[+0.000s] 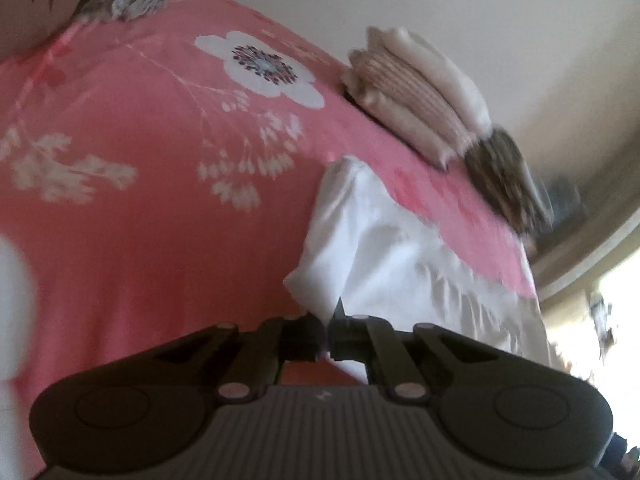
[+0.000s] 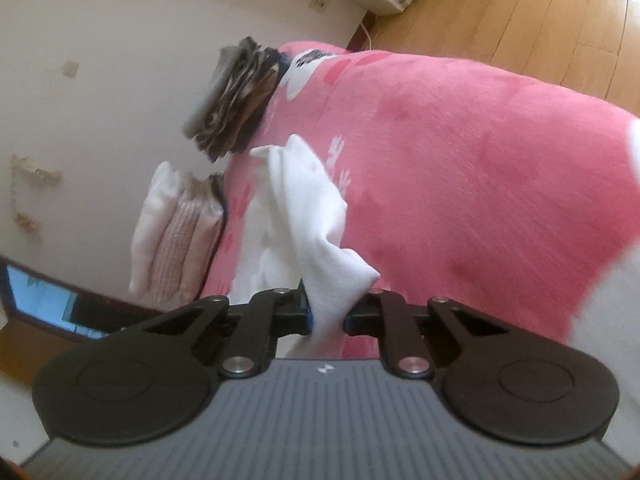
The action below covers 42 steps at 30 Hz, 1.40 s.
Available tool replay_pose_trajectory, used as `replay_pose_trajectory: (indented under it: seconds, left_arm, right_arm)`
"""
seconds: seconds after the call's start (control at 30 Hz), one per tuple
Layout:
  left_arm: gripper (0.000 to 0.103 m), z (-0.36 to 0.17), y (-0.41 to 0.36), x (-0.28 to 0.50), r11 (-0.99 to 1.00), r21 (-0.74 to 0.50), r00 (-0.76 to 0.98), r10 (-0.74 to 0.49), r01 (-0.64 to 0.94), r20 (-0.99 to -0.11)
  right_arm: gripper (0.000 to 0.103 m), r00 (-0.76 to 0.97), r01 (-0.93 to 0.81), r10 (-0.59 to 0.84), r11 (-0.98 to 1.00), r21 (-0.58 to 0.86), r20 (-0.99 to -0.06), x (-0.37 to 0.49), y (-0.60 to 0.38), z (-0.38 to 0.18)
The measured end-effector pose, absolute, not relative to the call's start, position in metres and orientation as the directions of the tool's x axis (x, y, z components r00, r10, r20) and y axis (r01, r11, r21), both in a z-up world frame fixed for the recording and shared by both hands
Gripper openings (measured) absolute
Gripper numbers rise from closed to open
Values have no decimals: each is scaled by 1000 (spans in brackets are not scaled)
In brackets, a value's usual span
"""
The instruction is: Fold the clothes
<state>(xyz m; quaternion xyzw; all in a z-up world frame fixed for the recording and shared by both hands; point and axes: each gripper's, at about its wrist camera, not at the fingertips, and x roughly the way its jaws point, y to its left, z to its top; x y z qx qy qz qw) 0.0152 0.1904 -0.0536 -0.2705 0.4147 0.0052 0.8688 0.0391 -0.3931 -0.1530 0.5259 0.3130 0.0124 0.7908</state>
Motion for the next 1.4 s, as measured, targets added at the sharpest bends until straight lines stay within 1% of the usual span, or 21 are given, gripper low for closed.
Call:
replay_pose_trajectory:
  seconds: [0.07,0.13,0.2,0.27,0.3,0.33,0.37,0.4,0.47,0.5,0.53,0.57,0.6,0.7,0.77,0.87,0.93,1.03,1.17,1.37,1.4]
  left_arm:
    - [4,-50,202,-22,868,-445,594,-242,-220,-767]
    - [4,-55,214,-66,862,-441,513,-268,-250,-815]
    - [4,-66,222,-107,865,-418,420,-282,-277,-862]
    - [5,-86,227,-137,866,-420,316,-332,-271,-889]
    - [11,-97,228,-146,873,-425,265,-362,-241,-894]
    - [16,-102,230,-149,891,-403,228,-356,-208,-906]
    - [24,-104,232,-149,915,-361,202,-325,-179,-924]
    - [27,-106,233,-149,936,-319,178,-292,-149,-940]
    - [30,-87,238,-148,951,-290,225,-262,-103,-939]
    - [37,-75,240,-147,956,-283,262,-253,-83,-931]
    - [42,-62,241,-145,960,-271,306,-239,-65,-921]
    - [48,-48,240,-142,966,-255,357,-221,-50,-907]
    - [50,-37,239,-138,970,-240,403,-207,-34,-892]
    - [53,-24,219,-107,982,-186,510,-177,34,-842]
    - [57,-31,201,-81,989,-123,567,-145,77,-811]
    - [57,-53,175,-40,991,-3,624,-88,135,-777]
    - [57,-67,168,-20,988,22,621,-77,151,-780]
    - [55,-76,168,0,990,-30,604,-108,137,-790]
    - [45,-81,174,14,987,-98,596,-154,126,-788]
    - [31,-89,173,26,985,-103,578,-165,139,-799]
    - [27,-89,174,26,985,-103,579,-165,138,-798]
  right_arm:
    - [11,775,305,386,463,832,-500,5,-396,-145]
    - [11,728,329,423,475,816,-540,-38,-396,-142]
    - [11,677,383,448,463,799,-584,-86,-395,-143]
    - [11,621,452,453,459,765,-639,-132,-392,-148]
    - [12,600,467,460,463,753,-655,-146,-392,-152]
    - [14,579,479,467,469,742,-668,-159,-391,-156]
    - [21,548,480,457,514,711,-701,-162,-392,-157]
    - [25,516,476,442,563,675,-734,-163,-393,-157]
    - [32,457,431,443,648,628,-771,-158,-398,-147]
    - [35,448,399,424,693,600,-787,-158,-401,-135]
    - [43,443,365,401,736,570,-802,-159,-404,-123]
    - [47,444,324,362,788,524,-819,-163,-408,-109]
    - [48,453,294,325,824,483,-830,-165,-412,-96]
    - [48,532,214,262,879,427,-805,-149,-417,-65]
    - [48,609,135,275,888,439,-744,-128,-413,-56]
    - [49,679,-3,330,895,447,-656,-76,-390,-59]
    - [49,652,-58,360,901,429,-667,-43,-373,-71]
    - [49,622,-117,376,912,393,-687,-10,-354,-83]
    - [49,598,-160,379,920,358,-706,16,-340,-92]
    - [49,594,-181,379,923,341,-710,43,-335,-98]
    - [49,592,-181,375,925,336,-714,47,-336,-100]
